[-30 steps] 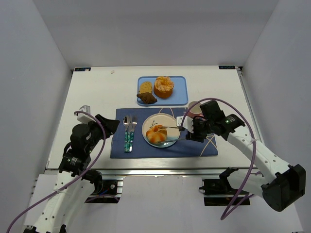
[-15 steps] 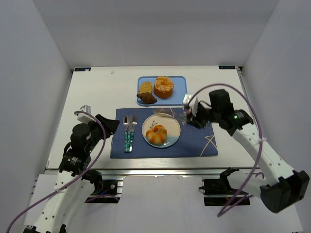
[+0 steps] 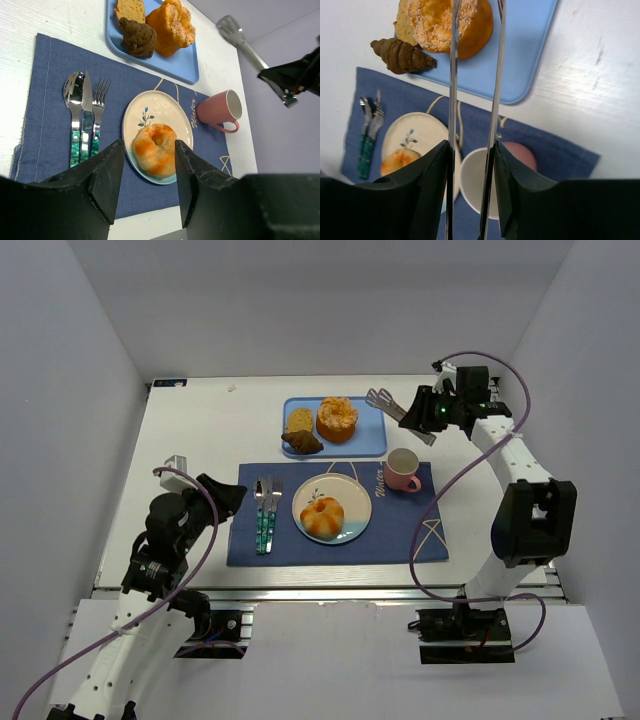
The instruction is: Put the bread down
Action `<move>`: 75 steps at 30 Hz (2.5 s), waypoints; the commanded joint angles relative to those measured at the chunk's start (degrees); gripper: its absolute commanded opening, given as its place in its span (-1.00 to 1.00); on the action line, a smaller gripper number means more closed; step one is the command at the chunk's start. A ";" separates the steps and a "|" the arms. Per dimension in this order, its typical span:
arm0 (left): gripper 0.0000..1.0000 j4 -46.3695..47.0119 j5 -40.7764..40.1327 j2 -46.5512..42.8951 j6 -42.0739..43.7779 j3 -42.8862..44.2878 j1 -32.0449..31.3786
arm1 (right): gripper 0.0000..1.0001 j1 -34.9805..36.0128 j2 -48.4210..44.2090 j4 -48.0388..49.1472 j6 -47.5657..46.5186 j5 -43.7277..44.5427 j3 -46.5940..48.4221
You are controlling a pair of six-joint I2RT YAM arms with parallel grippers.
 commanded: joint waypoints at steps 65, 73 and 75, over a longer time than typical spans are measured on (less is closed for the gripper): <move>0.09 1.56 0.88 1.72 -0.41 -0.28 0.19 | -0.85 6.47 -18.07 -23.71 -29.41 -26.20 -14.95; 0.09 0.51 0.18 0.32 -0.68 -0.28 0.19 | -0.51 7.01 -13.51 -21.78 -22.48 -22.15 -16.36; 0.09 0.16 0.00 -0.04 -0.76 -0.19 0.19 | -0.40 7.09 -12.62 -21.86 -21.16 -21.88 -15.66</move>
